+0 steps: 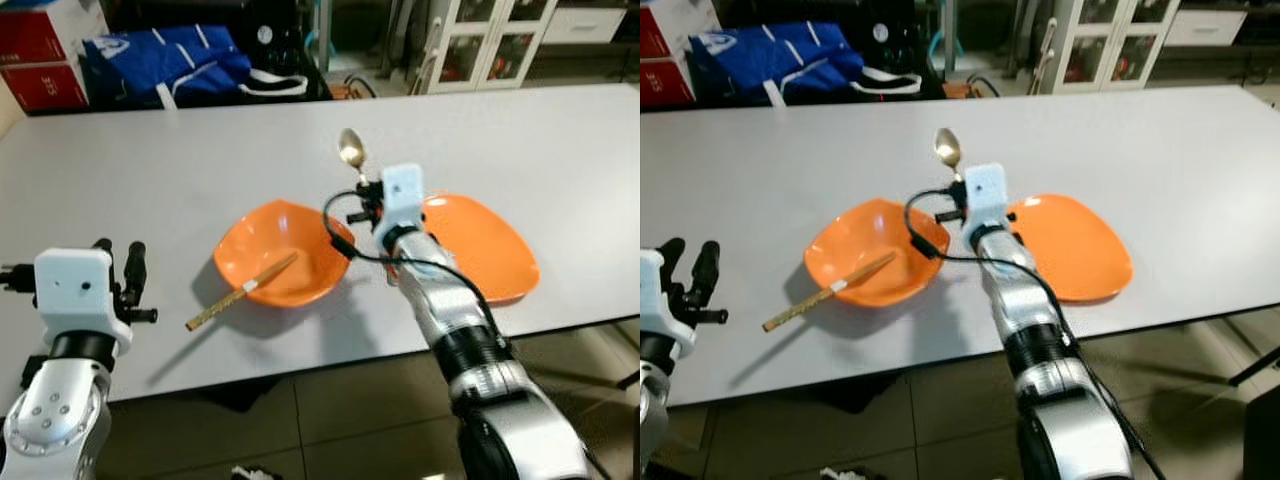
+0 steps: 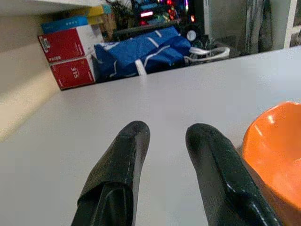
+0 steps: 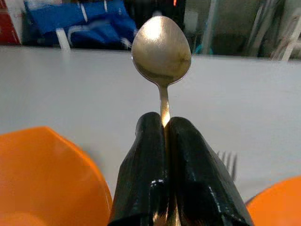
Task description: Setting the table
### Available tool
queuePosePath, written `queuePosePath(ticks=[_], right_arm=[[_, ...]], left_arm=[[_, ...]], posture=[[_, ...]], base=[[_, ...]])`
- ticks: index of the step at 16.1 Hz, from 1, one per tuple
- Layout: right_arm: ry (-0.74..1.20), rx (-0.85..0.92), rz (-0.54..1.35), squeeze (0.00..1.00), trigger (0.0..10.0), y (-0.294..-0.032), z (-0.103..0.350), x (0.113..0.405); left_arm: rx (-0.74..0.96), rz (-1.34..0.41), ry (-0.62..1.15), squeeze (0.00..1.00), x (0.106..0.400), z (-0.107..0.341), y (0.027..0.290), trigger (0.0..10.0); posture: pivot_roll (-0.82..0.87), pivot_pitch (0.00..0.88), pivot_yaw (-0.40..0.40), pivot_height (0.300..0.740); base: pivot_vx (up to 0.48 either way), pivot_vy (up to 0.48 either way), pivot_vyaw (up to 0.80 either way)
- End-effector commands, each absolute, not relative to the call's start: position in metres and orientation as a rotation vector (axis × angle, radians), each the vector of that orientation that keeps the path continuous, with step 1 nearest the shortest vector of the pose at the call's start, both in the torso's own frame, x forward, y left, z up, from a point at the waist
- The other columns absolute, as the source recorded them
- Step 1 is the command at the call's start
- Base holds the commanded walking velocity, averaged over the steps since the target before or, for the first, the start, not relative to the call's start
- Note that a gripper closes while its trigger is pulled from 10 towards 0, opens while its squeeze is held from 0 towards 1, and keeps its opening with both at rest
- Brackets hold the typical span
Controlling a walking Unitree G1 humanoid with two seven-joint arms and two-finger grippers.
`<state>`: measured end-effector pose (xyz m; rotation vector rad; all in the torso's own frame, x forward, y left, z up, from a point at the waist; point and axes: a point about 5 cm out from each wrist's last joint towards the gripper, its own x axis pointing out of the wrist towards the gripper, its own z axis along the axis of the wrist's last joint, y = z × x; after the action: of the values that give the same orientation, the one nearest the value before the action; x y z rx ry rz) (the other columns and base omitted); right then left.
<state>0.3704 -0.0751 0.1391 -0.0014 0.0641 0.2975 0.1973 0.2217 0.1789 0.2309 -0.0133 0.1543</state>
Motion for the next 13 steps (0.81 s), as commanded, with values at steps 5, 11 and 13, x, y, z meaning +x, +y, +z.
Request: queuePosePath(ticks=[5,11,13], right_arm=[[0.130,-0.006,0.226,0.00,10.0,-0.081,0.124,0.375],[0.215,-0.008,0.174,0.00,10.0,-0.085,0.095,0.366],[0.239,-0.010,0.160,0.00,10.0,-0.086,0.089,0.363]], left_arm=[[0.271,0.162,0.010,0.00,0.190,0.184,0.229,10.0],[0.283,0.165,0.043,0.00,0.185,0.186,0.235,10.0],[0.285,0.160,0.051,0.00,0.185,0.187,0.237,10.0]], posture=[[0.13,0.096,0.029,0.740],[0.14,0.108,0.055,0.740],[0.14,0.113,0.062,0.740]], base=[[0.000,0.000,0.00],[0.000,0.000,0.00],[0.000,0.000,0.00]])
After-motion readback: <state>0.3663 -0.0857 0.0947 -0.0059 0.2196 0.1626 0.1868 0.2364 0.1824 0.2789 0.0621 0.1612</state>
